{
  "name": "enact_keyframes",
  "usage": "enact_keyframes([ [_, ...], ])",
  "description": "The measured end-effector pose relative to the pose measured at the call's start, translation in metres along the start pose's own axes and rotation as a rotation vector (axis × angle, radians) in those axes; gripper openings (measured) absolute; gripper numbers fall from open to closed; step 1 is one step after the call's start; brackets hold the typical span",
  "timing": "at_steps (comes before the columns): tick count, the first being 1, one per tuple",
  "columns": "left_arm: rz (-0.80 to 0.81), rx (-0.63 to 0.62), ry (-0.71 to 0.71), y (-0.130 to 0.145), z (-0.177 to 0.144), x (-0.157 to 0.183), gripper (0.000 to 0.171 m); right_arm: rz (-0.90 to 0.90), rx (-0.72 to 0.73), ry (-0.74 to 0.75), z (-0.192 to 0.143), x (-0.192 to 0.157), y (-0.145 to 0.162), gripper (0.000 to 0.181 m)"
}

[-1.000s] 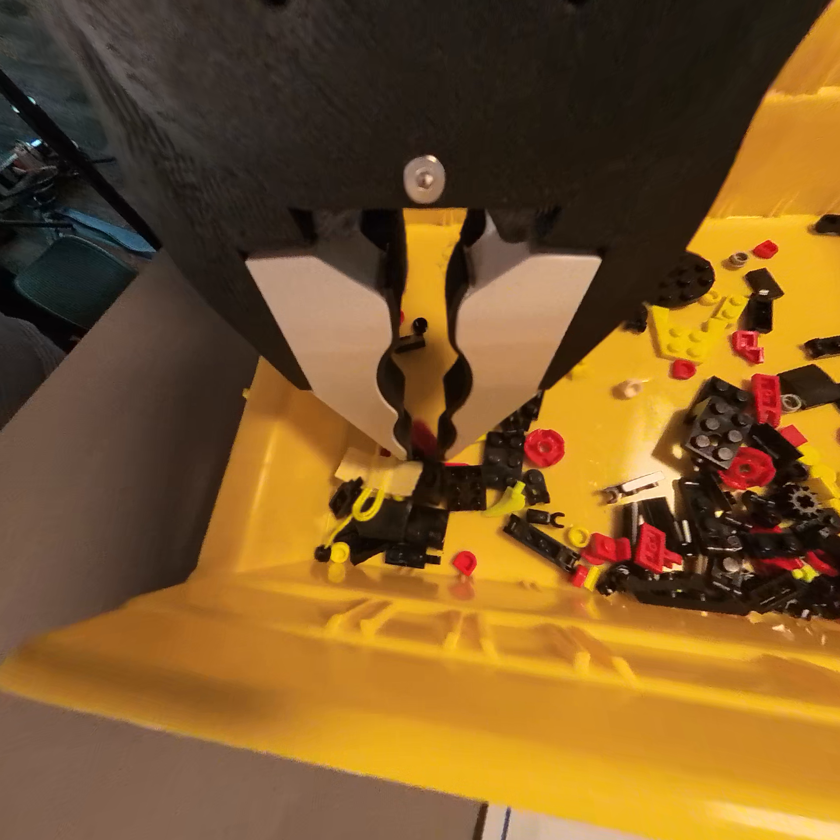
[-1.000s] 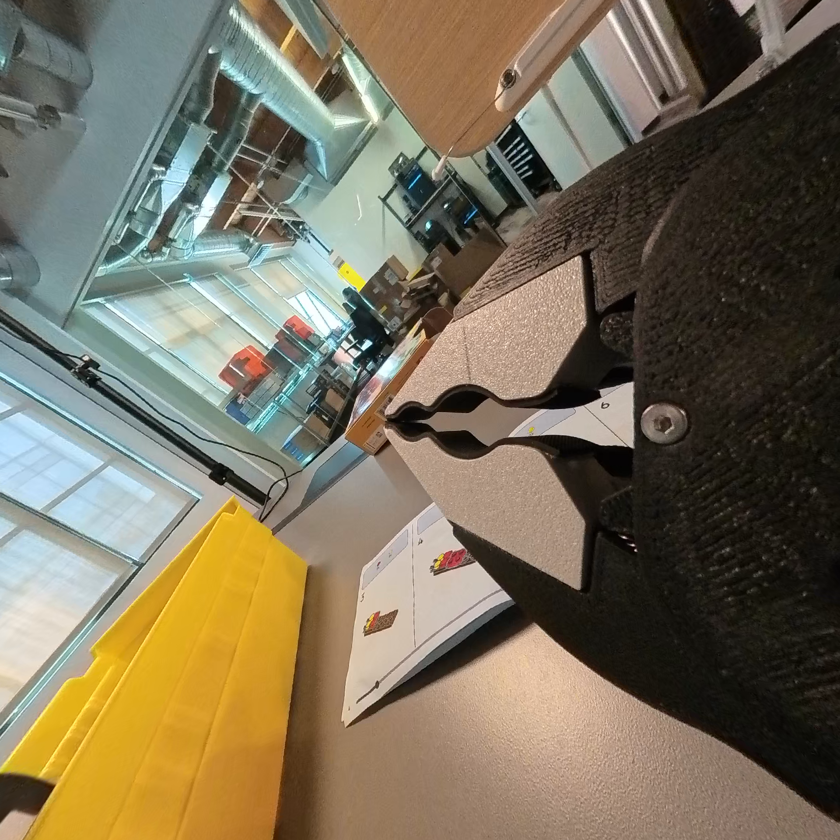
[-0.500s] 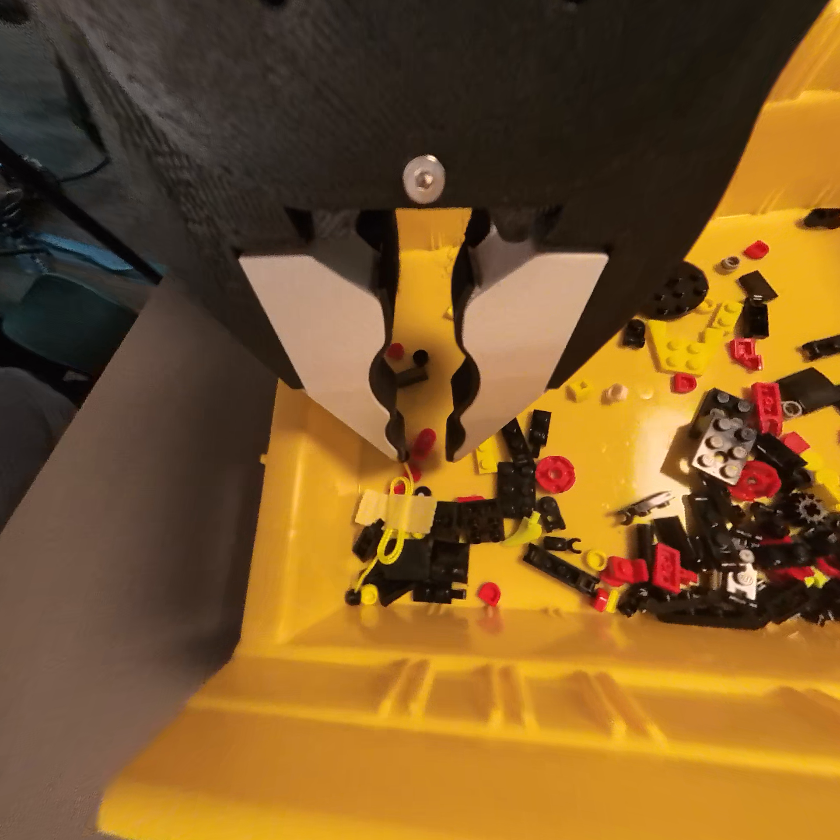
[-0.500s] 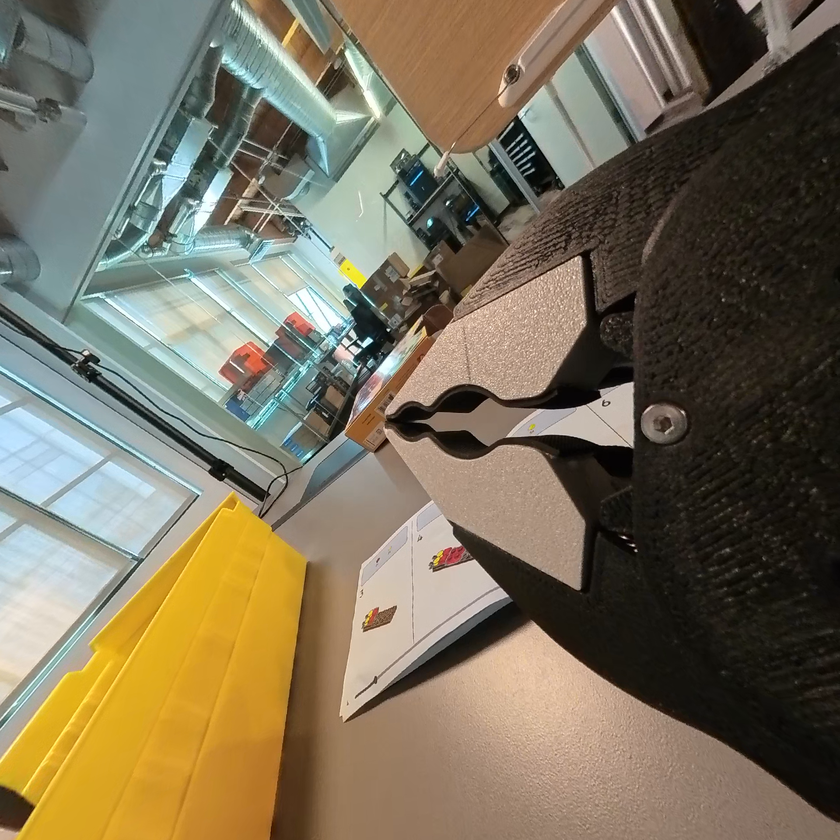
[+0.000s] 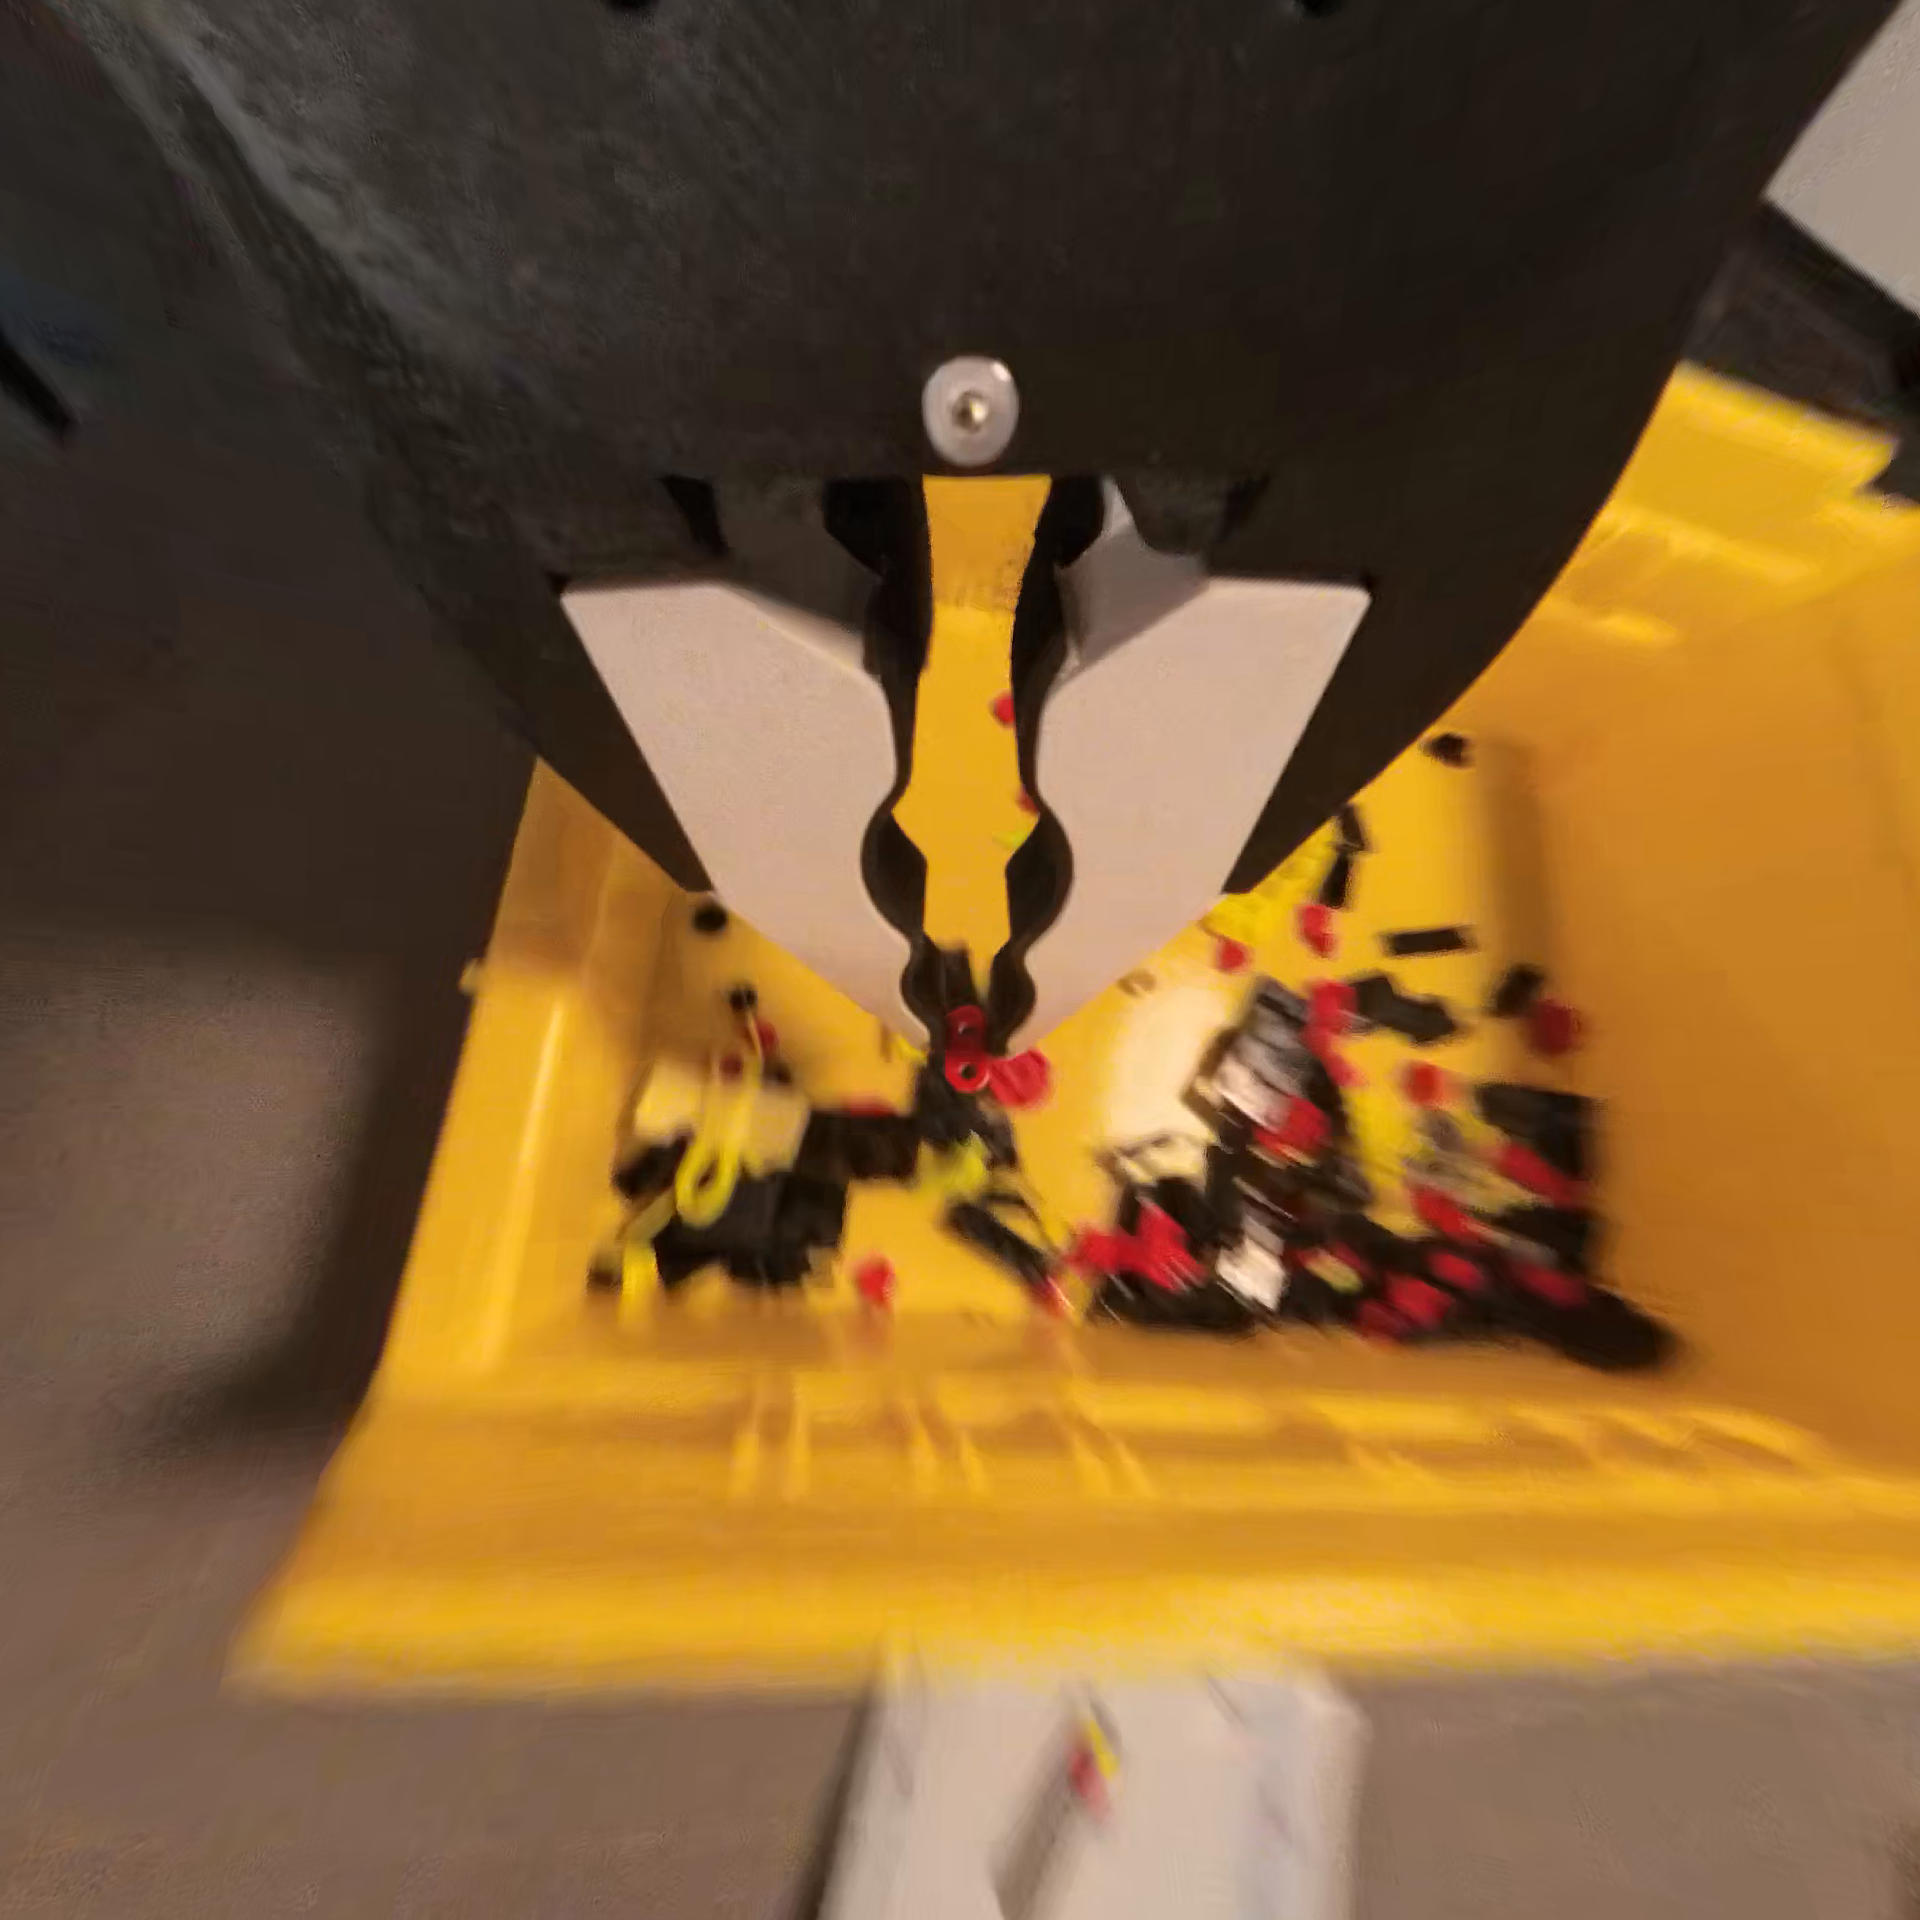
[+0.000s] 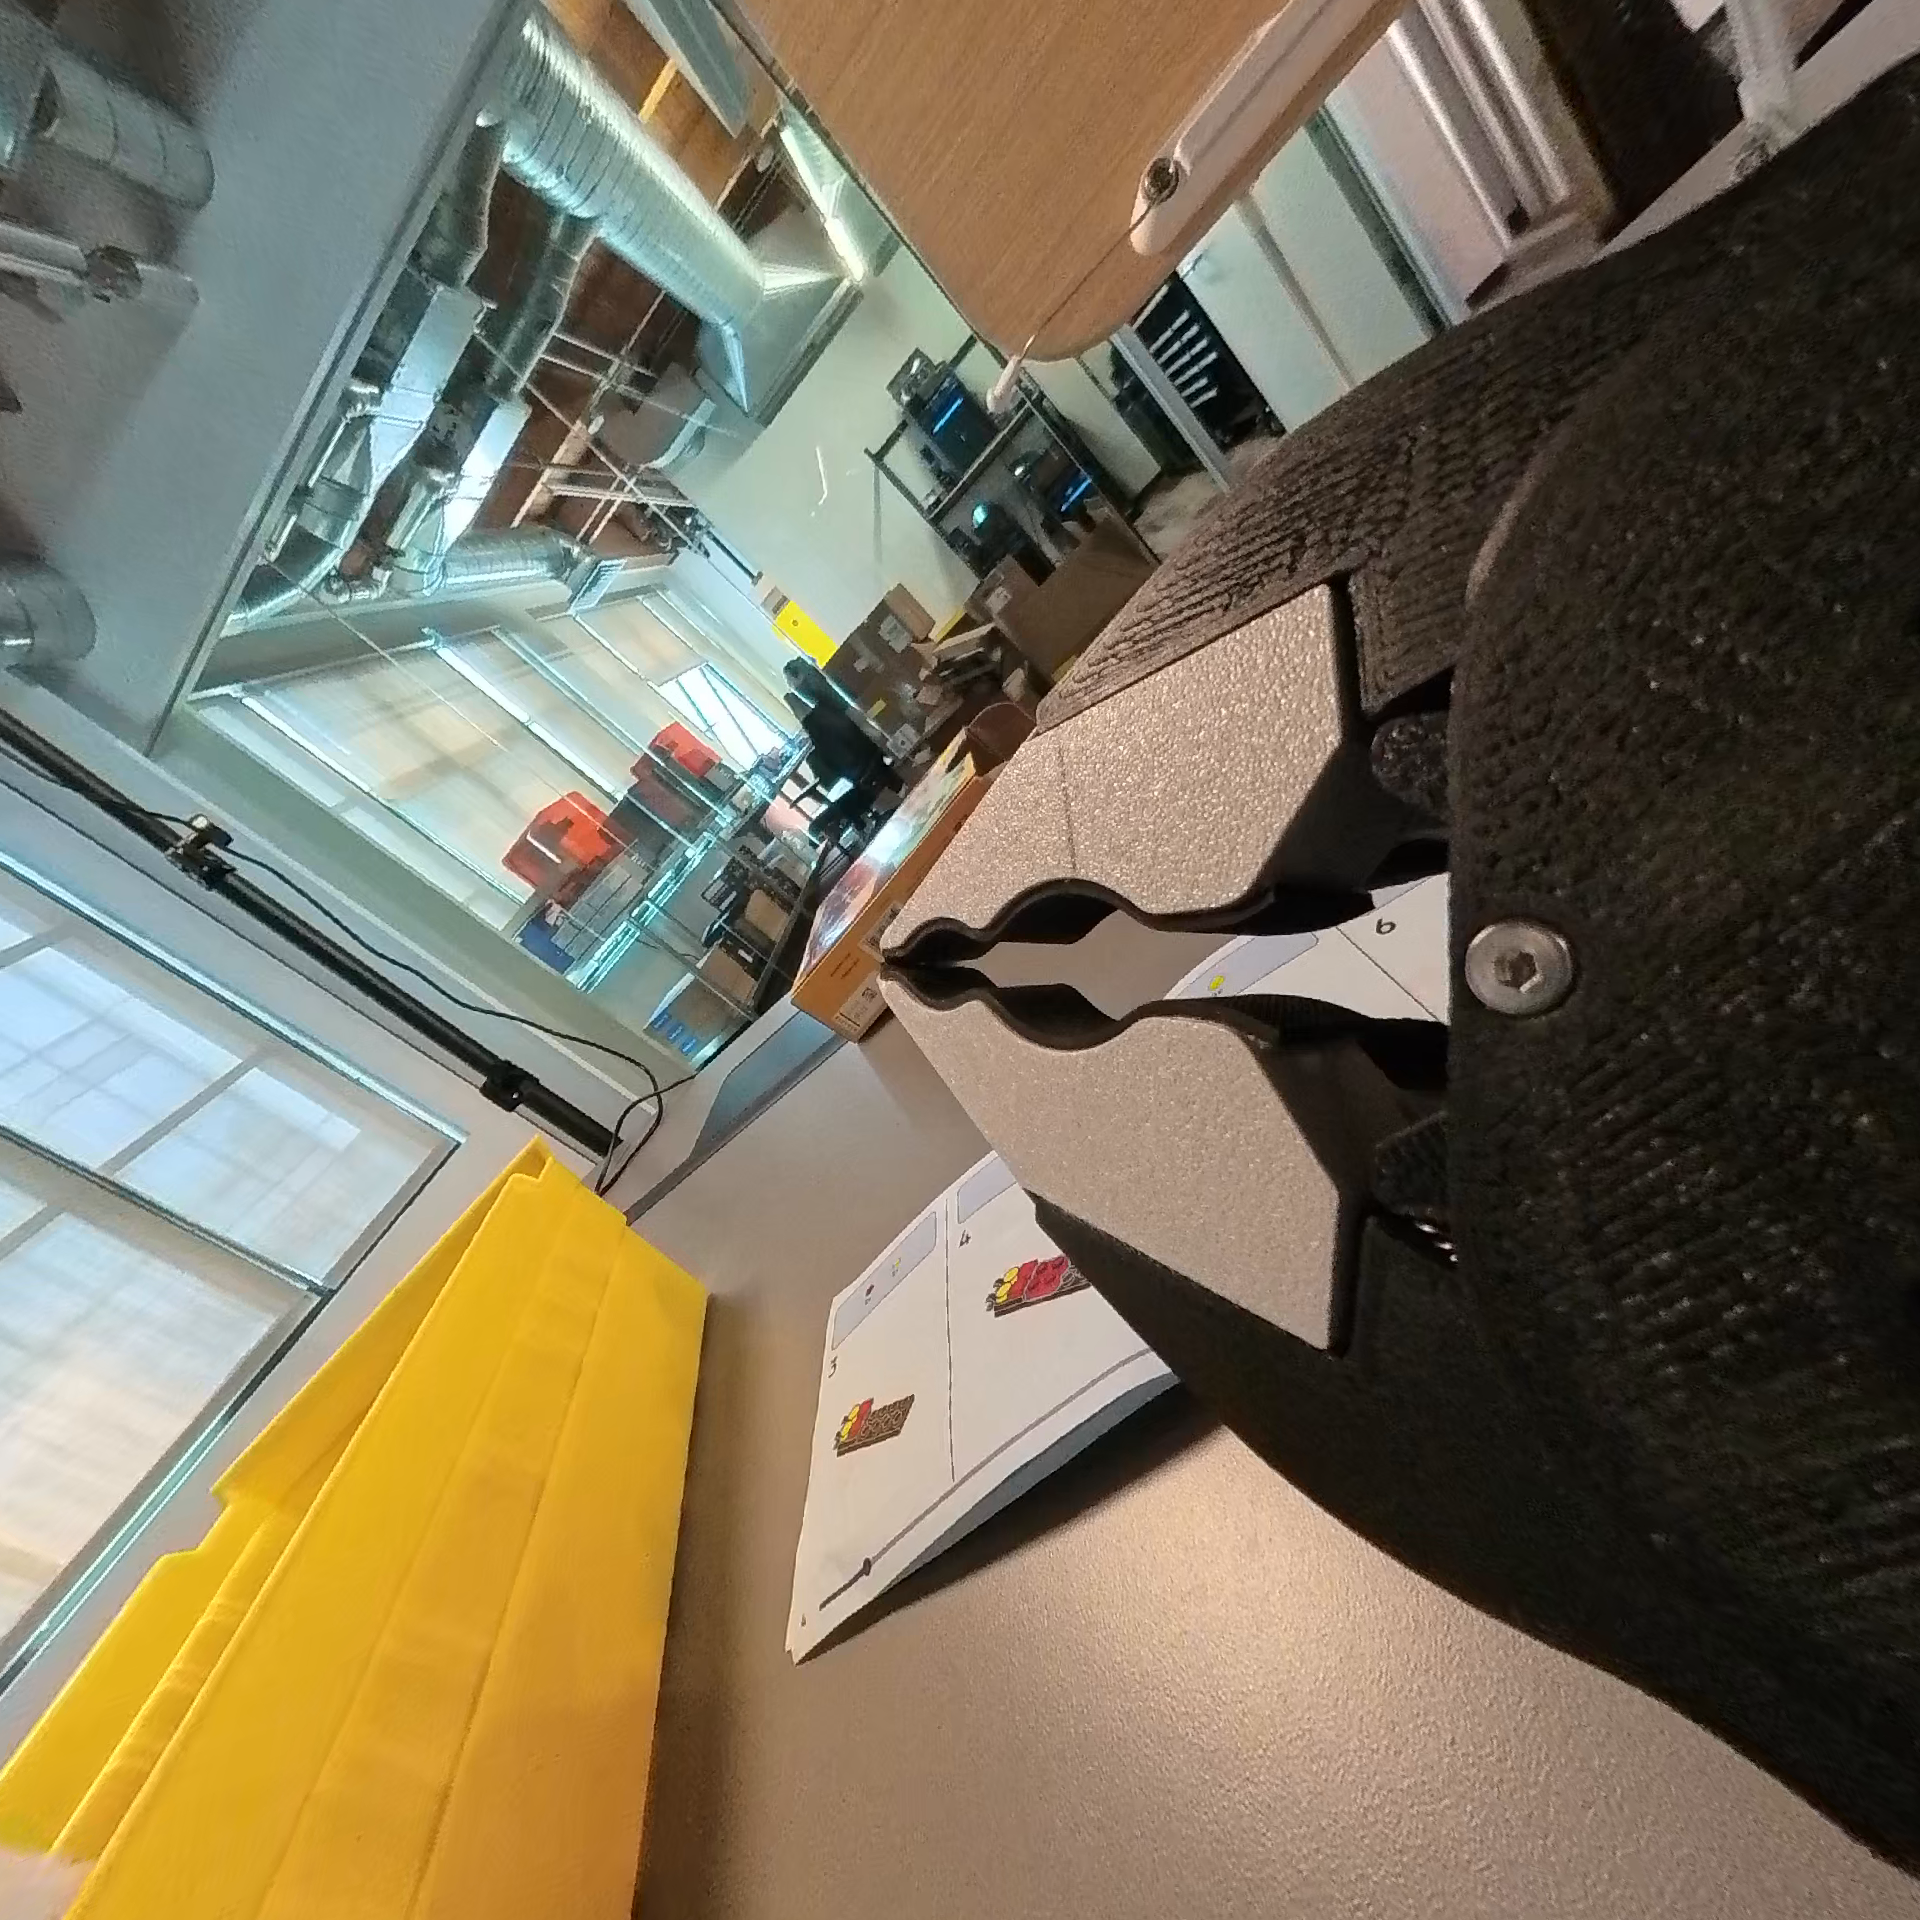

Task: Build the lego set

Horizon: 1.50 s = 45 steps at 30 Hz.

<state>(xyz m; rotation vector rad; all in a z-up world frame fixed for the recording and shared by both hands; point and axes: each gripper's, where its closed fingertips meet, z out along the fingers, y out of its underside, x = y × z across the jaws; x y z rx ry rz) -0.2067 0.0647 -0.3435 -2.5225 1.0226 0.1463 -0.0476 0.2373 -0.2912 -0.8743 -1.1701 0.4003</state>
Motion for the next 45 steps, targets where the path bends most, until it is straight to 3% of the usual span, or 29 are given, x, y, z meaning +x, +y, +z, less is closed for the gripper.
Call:
enact_keyframes([
  [3,-0.025,0.293,-0.254,-0.062,-0.058,-0.006,0.007,0.009,0.006,0.007,-0.001,0.002,-0.001,0.000],
  [5,-0.032,0.445,-0.336,-0.098,-0.082,0.013,0.007,0.021,0.009,0.014,-0.001,0.004,-0.001,0.000],
  [9,-0.033,0.553,-0.001,-0.155,-0.051,0.115,0.007,0.037,0.019,0.041,-0.003,0.010,-0.002,0.000],
  [11,-0.033,0.486,-0.011,-0.167,-0.016,0.132,0.007,0.039,0.025,0.063,-0.006,0.014,-0.003,0.000],
  [15,-0.013,0.315,-0.292,-0.169,0.038,0.103,0.007,0.050,0.032,0.105,-0.016,0.023,-0.005,0.000],
  [18,-0.091,0.218,-0.246,-0.160,0.071,0.098,0.008,0.045,0.031,0.128,-0.031,0.028,-0.007,0.000],
  [21,-0.174,0.221,-0.190,-0.155,0.084,0.094,0.012,0.055,0.017,0.152,-0.045,0.033,-0.006,0.000],
  [24,-0.233,0.305,-0.128,-0.163,0.073,0.096,0.048,0.087,0.022,0.129,-0.062,0.031,-0.008,0.005],
  [27,-0.250,0.524,-0.100,-0.178,0.048,0.101,0.054,0.093,0.028,0.018,-0.077,0.013,-0.013,0.009],
  [30,-0.234,0.729,-0.157,-0.174,0.025,0.106,0.056,0.095,-0.014,-0.172,-0.083,-0.016,-0.009,0.015],
  [34,-0.164,0.856,-0.234,-0.159,0.003,0.119,0.049,0.135,-0.047,-0.486,-0.091,-0.057,-0.013,0.014],
  [37,-0.155,0.862,-0.242,-0.155,0.004,0.120,0.043,0.284,-0.110,-0.666,-0.096,-0.076,-0.017,0.019],
  [41,-0.184,0.874,-0.250,-0.154,0.000,0.114,0.045,0.370,-0.189,-0.763,-0.094,-0.086,-0.012,0.019],
  [45,-0.202,0.715,-0.166,-0.142,0.028,0.119,0.050,0.429,-0.212,-0.871,-0.106,-0.095,-0.015,0.020],
])
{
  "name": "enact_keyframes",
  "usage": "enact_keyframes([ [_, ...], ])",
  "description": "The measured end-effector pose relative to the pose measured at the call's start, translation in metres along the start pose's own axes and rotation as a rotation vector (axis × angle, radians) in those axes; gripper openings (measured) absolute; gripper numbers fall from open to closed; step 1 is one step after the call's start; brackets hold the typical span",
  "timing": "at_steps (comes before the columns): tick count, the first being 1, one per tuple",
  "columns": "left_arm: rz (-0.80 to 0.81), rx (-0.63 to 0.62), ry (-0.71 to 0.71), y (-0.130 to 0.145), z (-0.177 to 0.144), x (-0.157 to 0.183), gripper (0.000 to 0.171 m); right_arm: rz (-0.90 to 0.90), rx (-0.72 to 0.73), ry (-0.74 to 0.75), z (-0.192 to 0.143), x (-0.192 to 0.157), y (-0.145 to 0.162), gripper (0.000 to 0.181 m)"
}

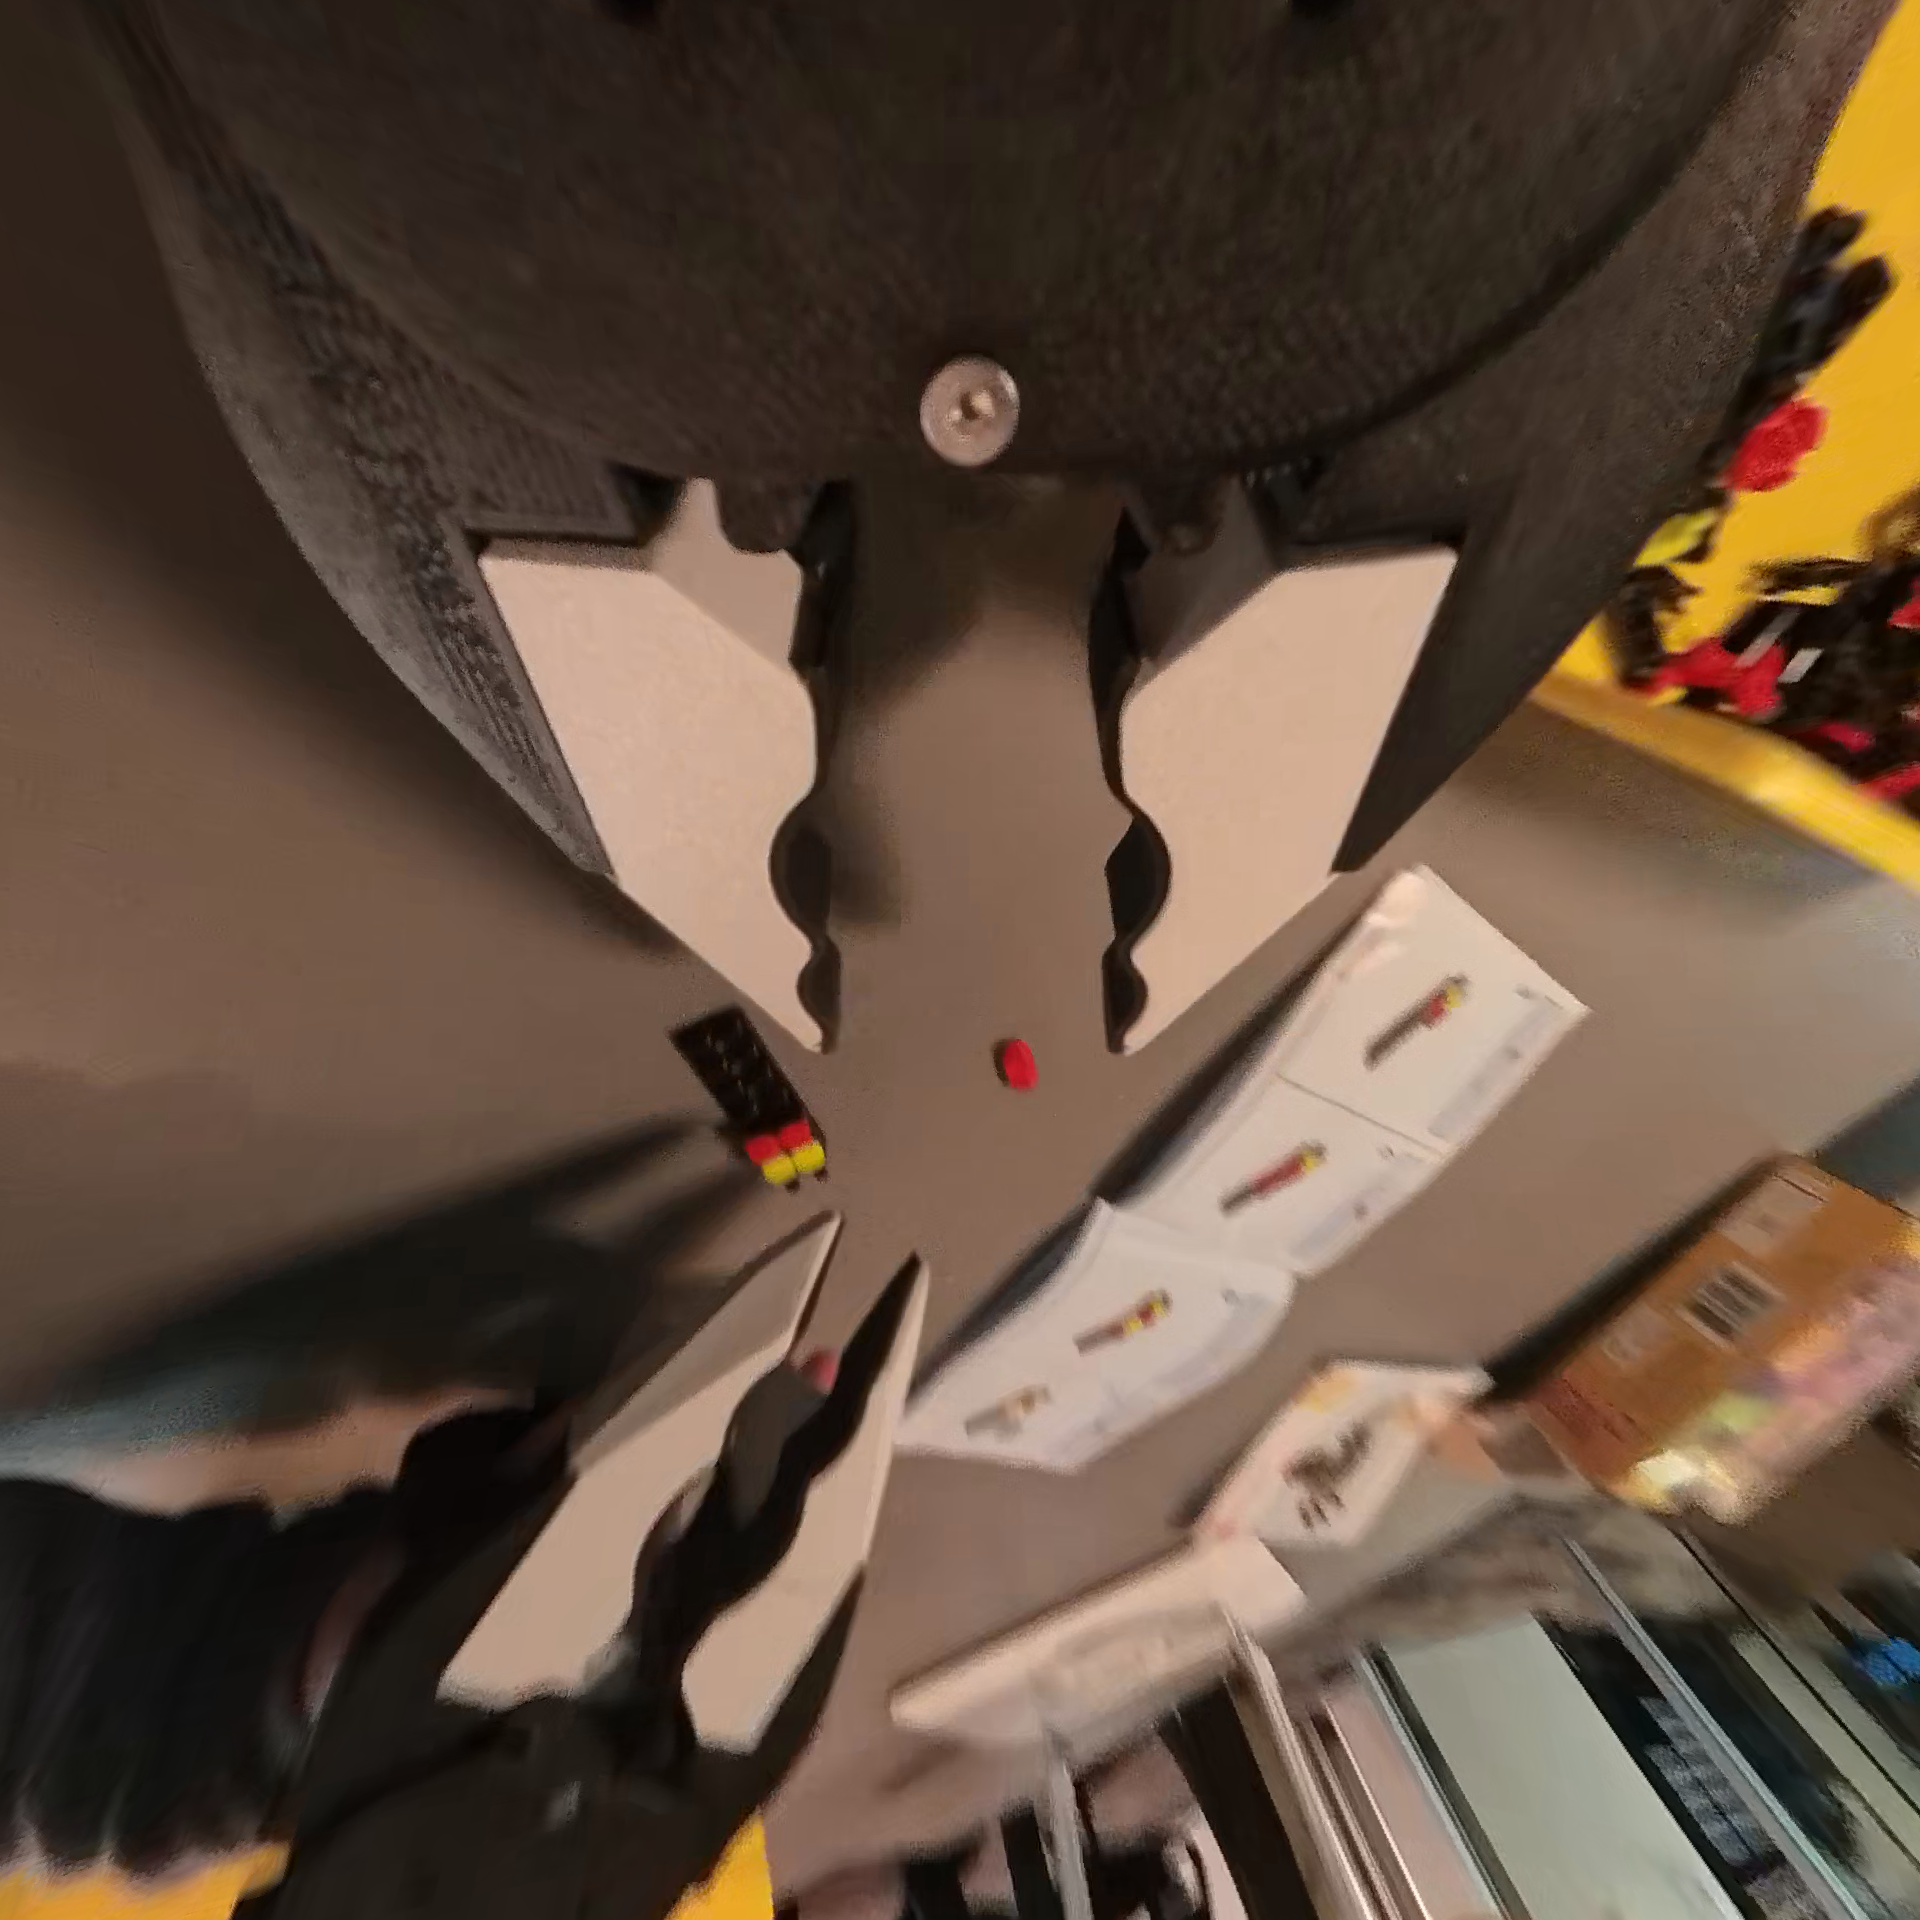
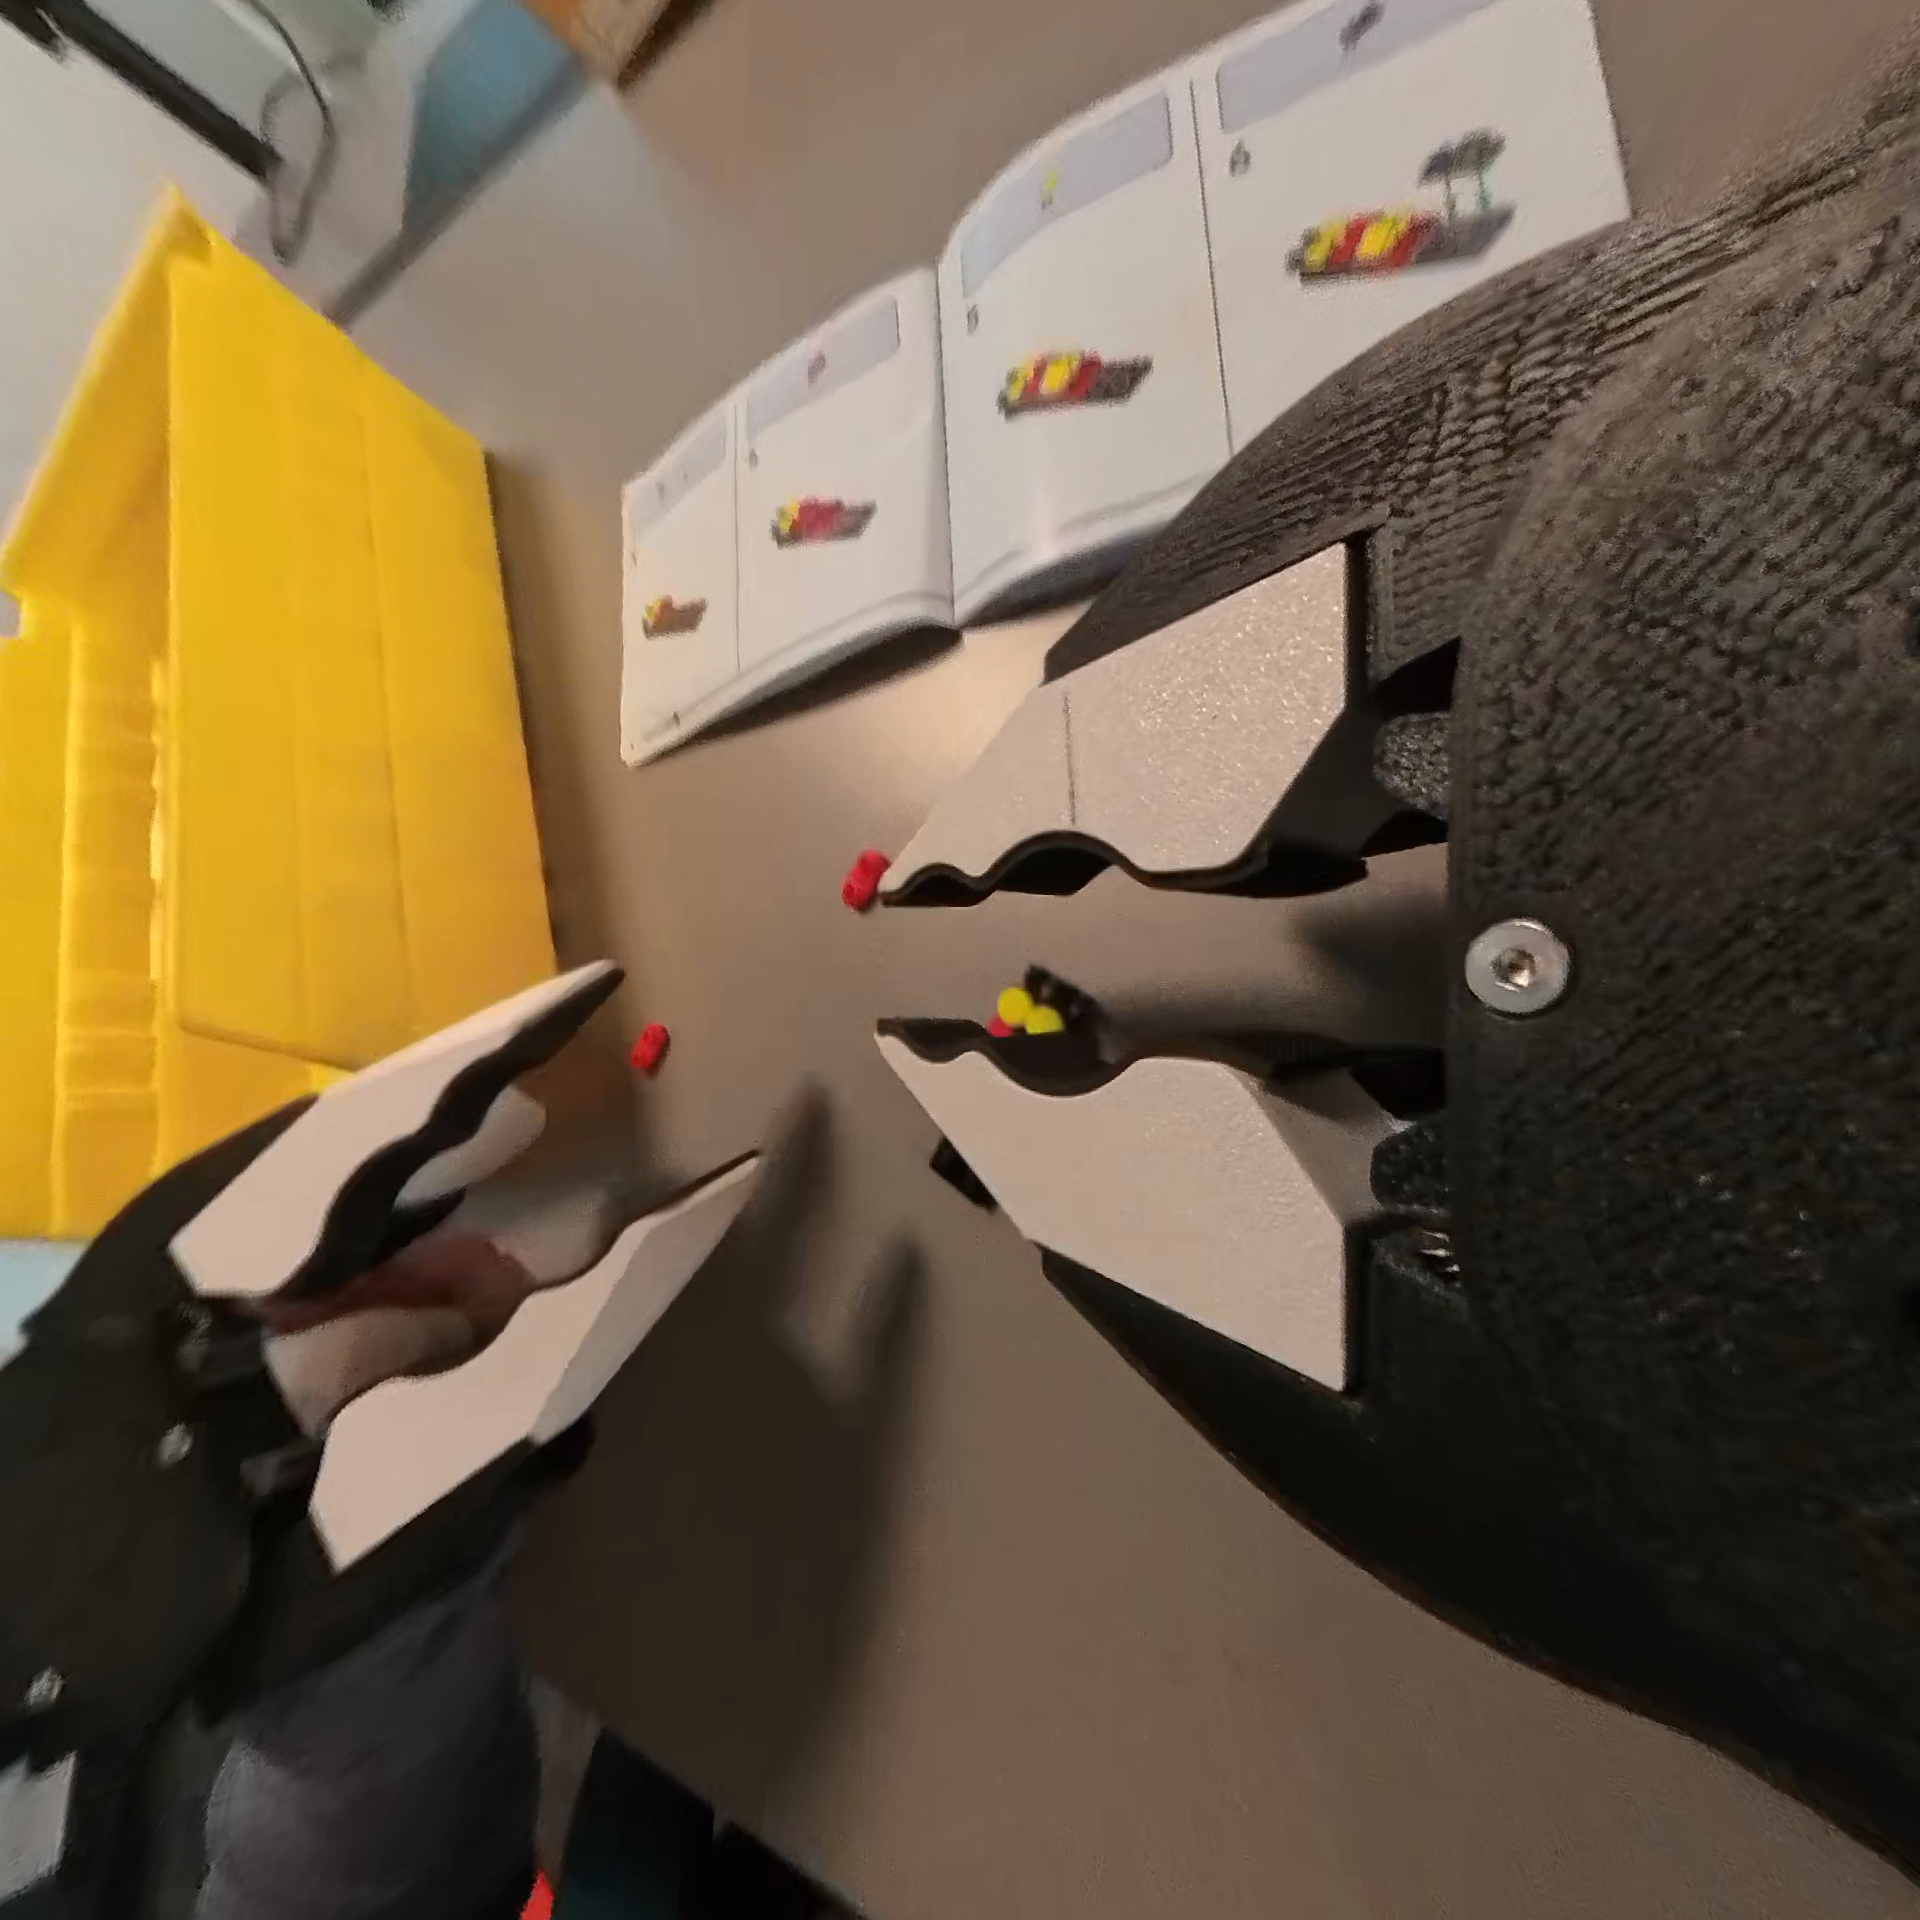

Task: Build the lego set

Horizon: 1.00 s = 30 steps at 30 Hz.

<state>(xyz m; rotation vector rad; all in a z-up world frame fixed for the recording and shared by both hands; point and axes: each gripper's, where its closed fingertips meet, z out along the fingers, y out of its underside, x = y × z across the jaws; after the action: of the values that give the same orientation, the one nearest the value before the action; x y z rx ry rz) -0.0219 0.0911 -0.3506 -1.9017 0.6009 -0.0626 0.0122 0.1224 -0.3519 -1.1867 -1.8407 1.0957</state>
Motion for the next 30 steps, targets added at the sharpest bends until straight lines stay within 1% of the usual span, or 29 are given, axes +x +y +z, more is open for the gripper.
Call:
enact_keyframes([
  [1,-0.006,-0.040,0.036,0.006,0.003,0.005,0.052,0.033,-0.024,-0.029,-0.001,-0.003,0.004,0.024],
  [2,-0.008,-0.044,0.050,0.006,0.004,0.007,0.053,0.060,-0.049,-0.055,-0.002,-0.007,0.009,0.027],
  [4,-0.019,-0.005,0.060,-0.001,0.002,0.010,0.054,0.087,-0.075,-0.095,-0.005,-0.012,0.014,0.031],
  [6,-0.032,0.022,0.083,-0.006,0.001,0.015,0.055,0.086,-0.071,-0.116,-0.005,-0.014,0.014,0.035],
  [10,-0.035,0.022,0.089,-0.007,0.002,0.016,0.055,0.106,-0.152,-0.130,0.002,-0.015,0.024,0.047],
  [12,-0.035,0.020,0.088,-0.006,0.002,0.016,0.054,0.085,-0.164,-0.094,0.003,-0.013,0.026,0.047],
  [14,-0.041,0.017,0.101,-0.006,0.002,0.018,0.051,0.108,-0.165,-0.063,-0.001,-0.015,0.027,0.047],
  [16,-0.050,0.022,0.100,-0.007,0.002,0.017,0.051,0.135,-0.210,-0.053,-0.007,-0.020,0.034,0.046],
  [17,-0.055,0.025,0.101,-0.007,0.001,0.017,0.051,0.141,-0.243,-0.065,-0.009,-0.026,0.037,0.044],
  [20,-0.071,0.030,0.108,-0.008,0.001,0.016,0.052,0.186,-0.321,-0.147,-0.011,-0.048,0.037,0.049],
  [22,-0.079,0.026,0.111,-0.007,0.001,0.016,0.052,0.186,-0.352,-0.137,-0.007,-0.051,0.037,0.050],
  [25,-0.087,0.029,0.104,-0.007,0.001,0.014,0.052,0.209,-0.350,-0.089,0.002,-0.047,0.034,0.052],
  [28,-0.075,0.063,0.112,-0.012,-0.002,0.016,0.055,0.278,-0.324,0.014,0.023,-0.033,0.026,0.052],
  [30,-0.053,0.105,0.081,-0.019,-0.006,0.013,0.055,0.290,-0.325,0.097,0.034,-0.027,0.022,0.048],
])
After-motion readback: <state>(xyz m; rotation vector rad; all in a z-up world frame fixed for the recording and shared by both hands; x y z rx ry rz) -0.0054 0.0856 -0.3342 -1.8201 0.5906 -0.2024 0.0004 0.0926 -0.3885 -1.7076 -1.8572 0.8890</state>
